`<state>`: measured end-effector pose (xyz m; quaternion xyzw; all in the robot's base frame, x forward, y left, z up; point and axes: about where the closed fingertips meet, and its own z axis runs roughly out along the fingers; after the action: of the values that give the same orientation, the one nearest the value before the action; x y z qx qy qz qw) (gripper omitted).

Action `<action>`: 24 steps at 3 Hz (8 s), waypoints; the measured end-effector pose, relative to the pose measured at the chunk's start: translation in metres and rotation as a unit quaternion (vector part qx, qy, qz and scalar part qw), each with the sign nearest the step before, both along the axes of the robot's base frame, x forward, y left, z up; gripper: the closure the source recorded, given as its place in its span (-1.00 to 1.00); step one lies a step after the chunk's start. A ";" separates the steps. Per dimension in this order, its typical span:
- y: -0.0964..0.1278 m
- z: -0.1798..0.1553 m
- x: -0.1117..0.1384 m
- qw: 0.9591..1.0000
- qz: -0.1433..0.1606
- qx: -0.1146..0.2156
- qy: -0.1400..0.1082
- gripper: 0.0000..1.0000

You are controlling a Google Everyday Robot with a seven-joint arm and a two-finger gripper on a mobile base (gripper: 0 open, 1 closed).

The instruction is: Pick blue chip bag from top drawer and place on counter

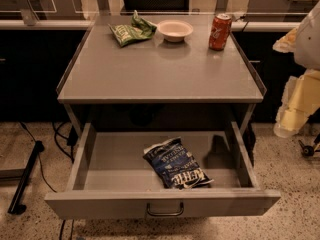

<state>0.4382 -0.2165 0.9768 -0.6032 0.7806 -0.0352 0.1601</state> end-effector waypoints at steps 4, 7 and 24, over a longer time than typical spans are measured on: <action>0.007 -0.007 0.001 1.000 0.003 0.009 -0.008 0.53; 0.038 -0.121 0.009 0.991 0.002 0.122 0.055 1.00; 0.127 -0.328 0.095 0.968 0.070 0.236 0.042 -0.22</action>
Offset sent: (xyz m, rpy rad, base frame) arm 0.0000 0.0000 0.0000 0.0000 0.0000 0.0000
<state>0.5332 -0.0896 0.6485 -0.6024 0.7288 0.1863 0.2669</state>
